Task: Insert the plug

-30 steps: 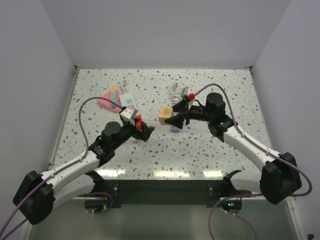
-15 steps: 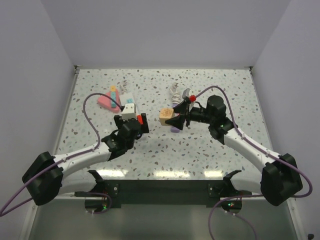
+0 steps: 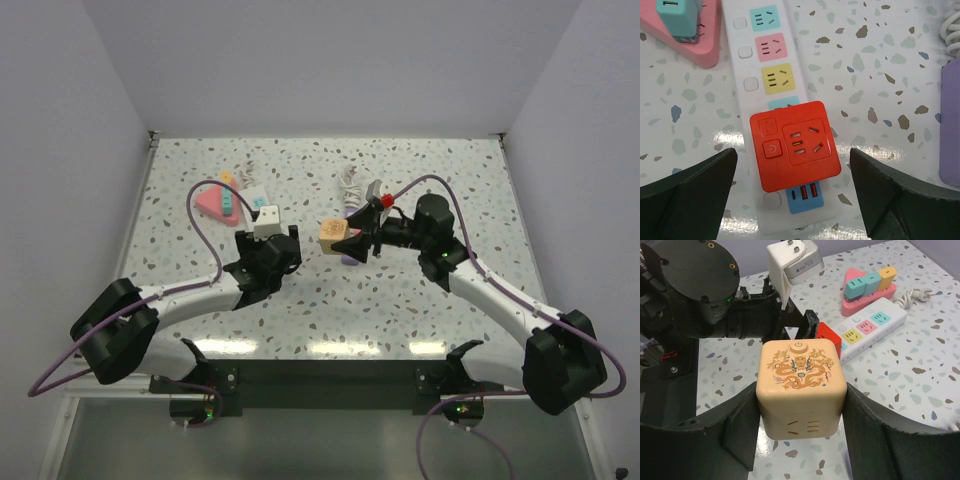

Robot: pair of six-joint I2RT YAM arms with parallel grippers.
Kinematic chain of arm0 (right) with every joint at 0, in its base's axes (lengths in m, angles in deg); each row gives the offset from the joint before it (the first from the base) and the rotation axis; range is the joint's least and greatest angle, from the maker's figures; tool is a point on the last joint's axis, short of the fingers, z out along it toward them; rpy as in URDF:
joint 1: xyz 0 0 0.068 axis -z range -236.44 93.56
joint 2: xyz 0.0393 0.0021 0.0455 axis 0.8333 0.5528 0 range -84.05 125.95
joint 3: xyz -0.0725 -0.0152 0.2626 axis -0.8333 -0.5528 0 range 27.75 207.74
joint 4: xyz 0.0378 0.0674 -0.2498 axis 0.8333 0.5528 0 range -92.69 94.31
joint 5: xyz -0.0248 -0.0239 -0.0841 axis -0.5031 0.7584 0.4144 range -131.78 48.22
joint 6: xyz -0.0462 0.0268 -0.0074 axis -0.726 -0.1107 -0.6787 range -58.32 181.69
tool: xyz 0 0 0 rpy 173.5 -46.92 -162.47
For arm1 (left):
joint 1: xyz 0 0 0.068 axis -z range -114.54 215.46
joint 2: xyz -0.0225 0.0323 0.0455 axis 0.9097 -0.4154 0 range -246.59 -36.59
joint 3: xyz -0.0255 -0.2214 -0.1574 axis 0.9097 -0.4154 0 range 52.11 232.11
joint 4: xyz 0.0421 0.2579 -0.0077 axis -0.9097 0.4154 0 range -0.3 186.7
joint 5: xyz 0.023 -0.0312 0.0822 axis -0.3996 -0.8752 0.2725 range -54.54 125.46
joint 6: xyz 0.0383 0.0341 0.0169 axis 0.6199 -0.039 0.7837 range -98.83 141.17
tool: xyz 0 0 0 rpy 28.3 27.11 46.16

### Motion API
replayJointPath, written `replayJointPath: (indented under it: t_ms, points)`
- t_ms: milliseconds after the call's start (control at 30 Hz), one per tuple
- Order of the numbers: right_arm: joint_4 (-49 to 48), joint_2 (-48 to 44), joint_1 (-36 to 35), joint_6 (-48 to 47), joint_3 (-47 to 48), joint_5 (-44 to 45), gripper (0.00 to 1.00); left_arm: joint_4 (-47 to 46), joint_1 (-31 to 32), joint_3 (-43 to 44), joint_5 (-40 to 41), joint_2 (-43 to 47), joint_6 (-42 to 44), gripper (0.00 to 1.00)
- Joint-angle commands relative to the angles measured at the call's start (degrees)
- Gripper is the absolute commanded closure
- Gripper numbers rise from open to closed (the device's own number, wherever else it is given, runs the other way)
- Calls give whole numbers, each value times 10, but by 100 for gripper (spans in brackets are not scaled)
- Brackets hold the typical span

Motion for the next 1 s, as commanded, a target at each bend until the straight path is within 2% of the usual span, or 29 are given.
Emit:
replayJointPath:
  t_ms: [0, 167, 267, 367, 400, 467, 500, 600, 633, 700, 967]
  points:
    - [-37, -21, 1, 0, 1, -11, 100, -11, -6, 27, 28, -13, -10, 0]
    - [-41, -28, 1, 4, -3, -10, 100, -31, -28, 26, 6, -45, 7, 0]
    - [-43, -34, 2, 7, -7, -1, 100, -40, -29, 26, 6, -57, 17, 6]
    - [-45, -40, 2, 15, -9, 13, 100, -57, -29, 23, 4, -63, 35, 21]
    - [-45, -42, 2, 16, -13, 15, 100, -62, -29, 23, 1, -64, 40, 32]
    - [-47, -48, 2, 23, -17, 31, 100, -72, -29, 15, -2, -68, 56, 44]
    - [-47, -54, 2, 25, -22, 43, 100, -79, -29, 13, -2, -71, 60, 57]
    - [-50, -62, 1, 35, -33, 68, 100, -104, -29, -1, -17, -78, 87, 73]
    - [-53, -64, 1, 37, -36, 74, 100, -113, -29, -6, -31, -80, 95, 91]
    - [-58, -68, 1, 47, -46, 91, 100, -144, -29, -22, -67, -82, 117, 100]
    - [-79, -75, -4, 70, -72, 136, 100, -252, -13, -85, -228, -72, 209, 100]
